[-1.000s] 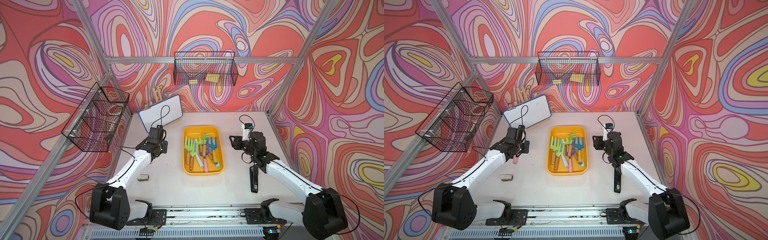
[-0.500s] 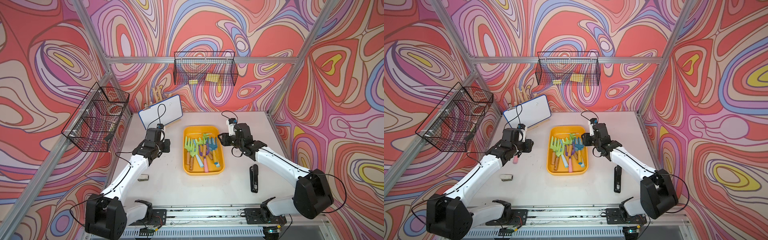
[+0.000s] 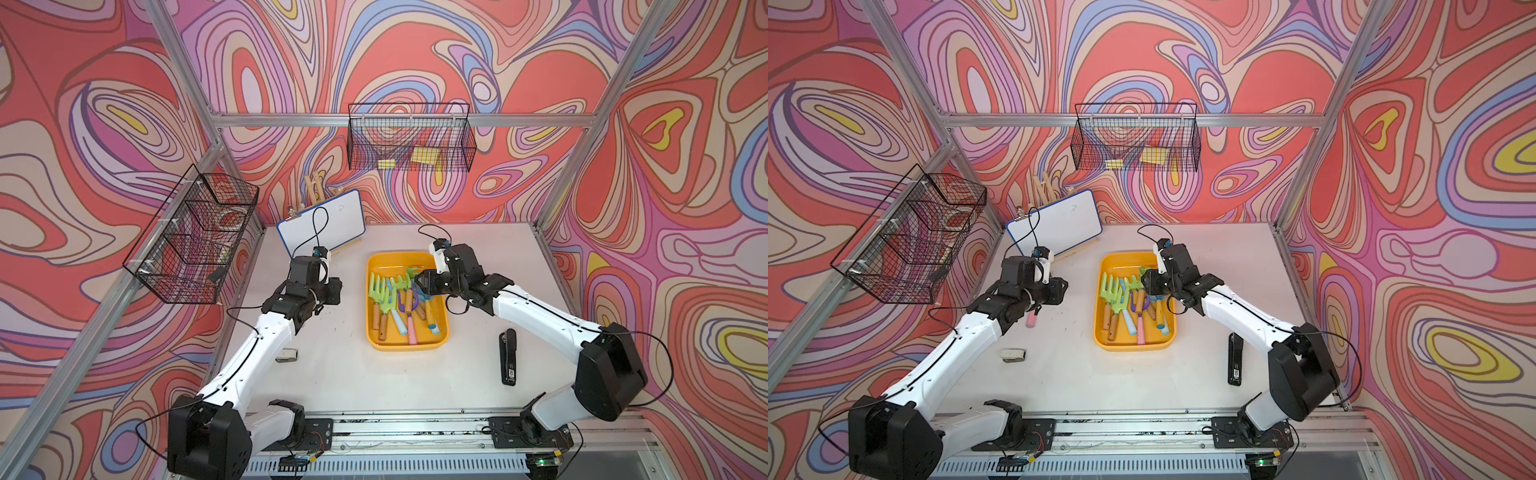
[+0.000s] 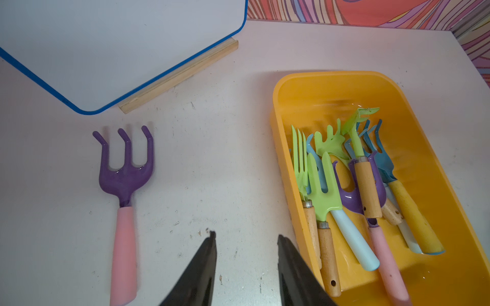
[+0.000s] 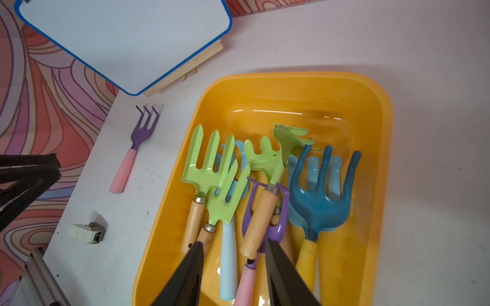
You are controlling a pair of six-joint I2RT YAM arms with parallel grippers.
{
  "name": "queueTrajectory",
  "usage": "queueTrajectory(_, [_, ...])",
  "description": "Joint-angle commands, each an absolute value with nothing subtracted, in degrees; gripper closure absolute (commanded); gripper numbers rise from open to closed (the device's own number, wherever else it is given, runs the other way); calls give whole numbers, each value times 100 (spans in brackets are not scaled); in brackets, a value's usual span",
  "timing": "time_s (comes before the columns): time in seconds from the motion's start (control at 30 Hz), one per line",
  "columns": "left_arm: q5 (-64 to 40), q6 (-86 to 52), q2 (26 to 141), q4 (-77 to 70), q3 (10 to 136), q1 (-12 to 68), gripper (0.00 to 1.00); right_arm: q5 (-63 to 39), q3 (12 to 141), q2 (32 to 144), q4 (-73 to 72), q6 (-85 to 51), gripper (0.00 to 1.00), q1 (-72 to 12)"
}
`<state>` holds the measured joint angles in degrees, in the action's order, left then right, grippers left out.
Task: Take the hand rake out of the storage box
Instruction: Pick up the rake from the storage box.
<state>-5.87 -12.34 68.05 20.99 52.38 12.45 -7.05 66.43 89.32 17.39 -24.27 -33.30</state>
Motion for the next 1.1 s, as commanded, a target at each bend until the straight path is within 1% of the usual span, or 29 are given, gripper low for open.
queueTrajectory(0.0, [-656,-1274,6785,2048,5223,1274,57,-440,6827,9140,2050,-2465,57,-3421])
queueTrajectory(0.33, [-573,-1257,6856,2062,5232,1274,57,-203,7212,9867,2294,-2316,53,-3574])
queueTrajectory(0.67, [-355,-1213,6904,2114,5243,1277,58,-213,7761,10558,2557,-2129,50,-3577])
queueTrajectory(0.73, [-323,-1204,6923,2111,5230,1274,58,-204,7835,10620,2594,-2094,48,-3577])
queueTrajectory(1.07, [-314,-1187,7040,2109,5275,1274,58,-236,8168,11016,2627,-2065,48,-3633])
